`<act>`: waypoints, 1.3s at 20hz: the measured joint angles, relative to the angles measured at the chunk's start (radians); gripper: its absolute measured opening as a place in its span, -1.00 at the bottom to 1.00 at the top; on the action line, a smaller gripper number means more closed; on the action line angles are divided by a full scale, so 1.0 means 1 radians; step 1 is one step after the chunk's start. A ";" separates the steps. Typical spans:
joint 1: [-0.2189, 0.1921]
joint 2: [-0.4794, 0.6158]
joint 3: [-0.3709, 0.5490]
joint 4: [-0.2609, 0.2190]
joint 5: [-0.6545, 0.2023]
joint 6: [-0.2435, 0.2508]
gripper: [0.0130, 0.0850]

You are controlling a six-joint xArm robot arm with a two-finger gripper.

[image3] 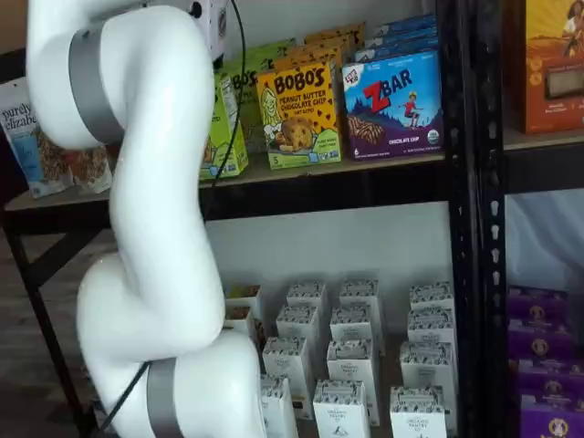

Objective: Pick the green box on the top shelf, the fourth from the left

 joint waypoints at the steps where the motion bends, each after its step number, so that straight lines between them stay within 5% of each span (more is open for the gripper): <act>1: 0.001 -0.005 0.006 -0.002 0.001 0.000 -0.56; 26: -0.003 -0.167 0.136 0.003 0.095 0.007 -0.56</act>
